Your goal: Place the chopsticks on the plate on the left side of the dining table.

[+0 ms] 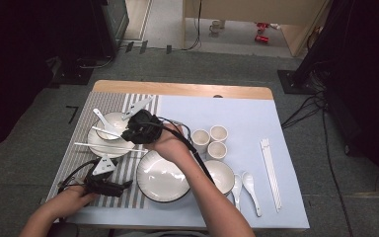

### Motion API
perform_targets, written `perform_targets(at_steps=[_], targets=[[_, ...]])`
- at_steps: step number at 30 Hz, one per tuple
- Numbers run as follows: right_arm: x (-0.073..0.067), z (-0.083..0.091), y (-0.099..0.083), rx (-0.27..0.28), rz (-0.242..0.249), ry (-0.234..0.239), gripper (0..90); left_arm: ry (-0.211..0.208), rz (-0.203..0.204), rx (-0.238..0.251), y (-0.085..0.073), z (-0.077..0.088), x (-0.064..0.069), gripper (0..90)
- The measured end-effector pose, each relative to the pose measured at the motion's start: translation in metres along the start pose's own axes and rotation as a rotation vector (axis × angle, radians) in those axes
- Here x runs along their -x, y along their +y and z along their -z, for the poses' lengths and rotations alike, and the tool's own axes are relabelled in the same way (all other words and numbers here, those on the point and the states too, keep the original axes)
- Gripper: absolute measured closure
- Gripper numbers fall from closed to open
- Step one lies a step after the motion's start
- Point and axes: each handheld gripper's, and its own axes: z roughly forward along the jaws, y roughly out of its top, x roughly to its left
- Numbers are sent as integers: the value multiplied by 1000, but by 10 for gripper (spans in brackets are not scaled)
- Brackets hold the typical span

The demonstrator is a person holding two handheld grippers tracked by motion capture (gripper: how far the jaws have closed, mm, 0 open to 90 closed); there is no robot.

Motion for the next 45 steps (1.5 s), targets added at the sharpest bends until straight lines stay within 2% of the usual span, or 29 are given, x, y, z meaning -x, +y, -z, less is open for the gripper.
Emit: perform_targets(at_steps=[24,38,45], targets=[[4,-42,11,-20,-3,10,851,2,-1,3,0,0,0,95],[9,-62,8,3,27,29,851,2,0,5,0,0,0,95],[10,-74,6,-7,31,44,851,2,-2,2,0,0,0,95]])
